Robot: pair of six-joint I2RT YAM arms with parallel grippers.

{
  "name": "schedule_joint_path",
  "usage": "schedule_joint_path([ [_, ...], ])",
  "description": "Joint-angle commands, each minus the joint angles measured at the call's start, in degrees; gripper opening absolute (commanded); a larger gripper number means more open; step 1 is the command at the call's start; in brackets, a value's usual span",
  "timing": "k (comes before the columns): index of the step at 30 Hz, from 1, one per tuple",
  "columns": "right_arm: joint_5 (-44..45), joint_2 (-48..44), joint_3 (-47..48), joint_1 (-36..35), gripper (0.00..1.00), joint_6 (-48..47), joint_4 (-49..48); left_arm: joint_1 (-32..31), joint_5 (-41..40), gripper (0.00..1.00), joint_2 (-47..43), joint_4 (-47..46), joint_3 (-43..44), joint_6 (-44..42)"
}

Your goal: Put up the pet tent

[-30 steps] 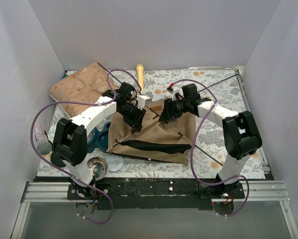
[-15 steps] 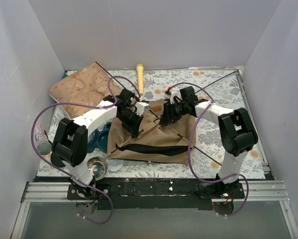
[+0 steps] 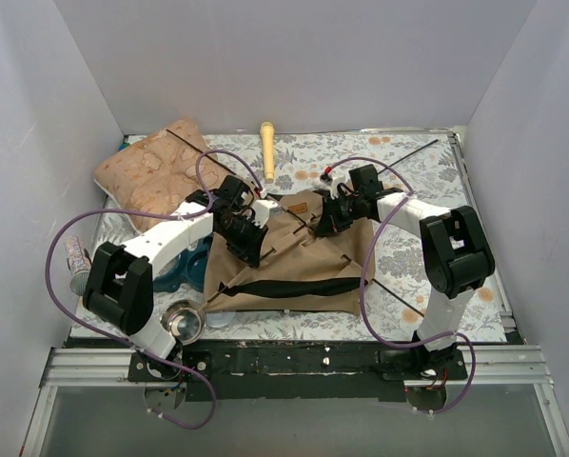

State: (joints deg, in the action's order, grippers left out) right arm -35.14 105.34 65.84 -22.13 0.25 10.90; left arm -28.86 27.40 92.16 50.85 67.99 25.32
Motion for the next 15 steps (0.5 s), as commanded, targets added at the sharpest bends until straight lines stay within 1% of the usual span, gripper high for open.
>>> schedule_joint_path([
  [1,2.6,-1.2,2.3,3.2,0.01,-1.5,1.5,-0.2,-0.3,0.0,-5.2,6.4,-1.9,-1.7],
  [5,2.6,-3.5,2.7,5.2,0.01,-1.3,2.0,-0.1,0.2,0.0,-5.0,6.5,-0.8,-1.7],
  [8,3.5,-4.0,3.3,8.8,0.01,-0.7,1.8,-0.2,0.6,0.0,-5.0,7.4,-1.3,-2.0],
  [11,3.2,-3.0,5.6,11.6,0.01,-1.6,4.5,-0.1,0.3,0.0,-5.8,6.9,-2.4,-2.4],
  [13,1.2,-2.4,7.7,12.4,0.01,-2.8,7.3,-0.2,0.5,0.0,-5.9,6.5,-2.1,-2.2],
  [15,-0.6,-2.9,8.9,13.1,0.11,-3.0,8.9,-0.2,1.0,0.0,-5.1,6.4,-1.1,-2.0],
])
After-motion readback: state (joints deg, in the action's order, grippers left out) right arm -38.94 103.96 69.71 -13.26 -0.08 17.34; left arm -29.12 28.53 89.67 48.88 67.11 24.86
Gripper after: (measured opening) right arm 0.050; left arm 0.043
